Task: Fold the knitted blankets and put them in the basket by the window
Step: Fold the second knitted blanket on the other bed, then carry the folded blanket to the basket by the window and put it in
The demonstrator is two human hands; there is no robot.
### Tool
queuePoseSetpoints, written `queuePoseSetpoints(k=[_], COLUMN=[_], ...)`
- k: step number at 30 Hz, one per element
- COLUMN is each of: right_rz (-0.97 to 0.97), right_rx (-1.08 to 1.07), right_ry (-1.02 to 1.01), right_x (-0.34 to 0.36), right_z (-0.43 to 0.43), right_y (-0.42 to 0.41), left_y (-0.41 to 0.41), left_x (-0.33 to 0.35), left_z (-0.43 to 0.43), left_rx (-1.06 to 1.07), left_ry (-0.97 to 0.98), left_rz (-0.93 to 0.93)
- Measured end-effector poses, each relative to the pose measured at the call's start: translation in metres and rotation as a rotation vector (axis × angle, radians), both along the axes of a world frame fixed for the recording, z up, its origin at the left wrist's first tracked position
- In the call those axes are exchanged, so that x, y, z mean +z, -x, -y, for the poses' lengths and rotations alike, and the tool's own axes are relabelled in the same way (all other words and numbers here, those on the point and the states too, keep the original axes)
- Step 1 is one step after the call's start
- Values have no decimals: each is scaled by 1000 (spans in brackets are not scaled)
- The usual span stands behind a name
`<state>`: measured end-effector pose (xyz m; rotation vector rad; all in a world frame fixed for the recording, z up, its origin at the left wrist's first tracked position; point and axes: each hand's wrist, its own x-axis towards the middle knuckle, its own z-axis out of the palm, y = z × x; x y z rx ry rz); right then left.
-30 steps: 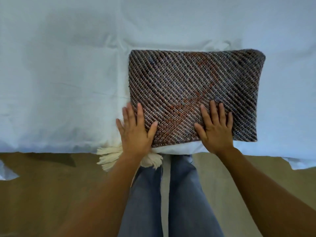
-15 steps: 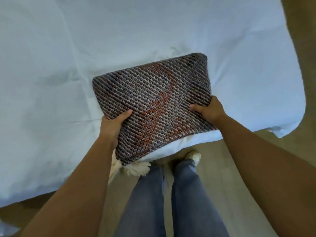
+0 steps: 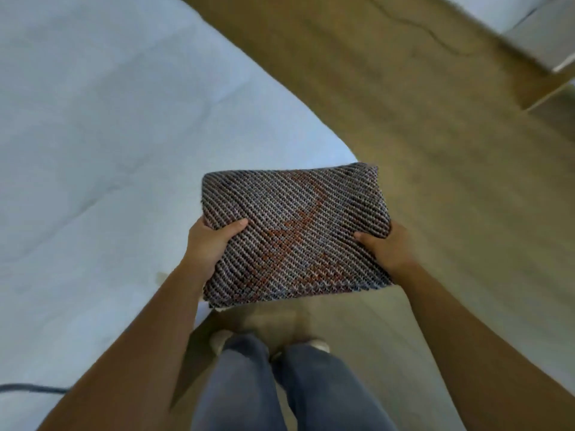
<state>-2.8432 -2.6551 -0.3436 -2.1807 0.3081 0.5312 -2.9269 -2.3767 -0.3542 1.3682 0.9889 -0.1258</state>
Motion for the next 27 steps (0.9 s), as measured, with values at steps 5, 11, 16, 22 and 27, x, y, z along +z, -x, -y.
queuePoseSetpoints(k=[5, 11, 16, 22, 27], right_rz=[123, 220, 261, 321, 327], right_rx=[-381, -778, -1063, -1396, -1664], right_ry=[3, 35, 50, 81, 108], right_x=[39, 68, 78, 83, 75], right_z=[167, 319, 415, 531, 603], right_y=[29, 91, 134, 163, 193], left_y=[-81, -137, -161, -179, -181], left_x=[43, 80, 103, 113, 113], left_z=[153, 345, 492, 679, 826], left_rx=[-374, -772, -1067, -1376, -1660], left_ry=[-27, -43, -46, 6, 14], left_rz=[130, 224, 291, 366, 384])
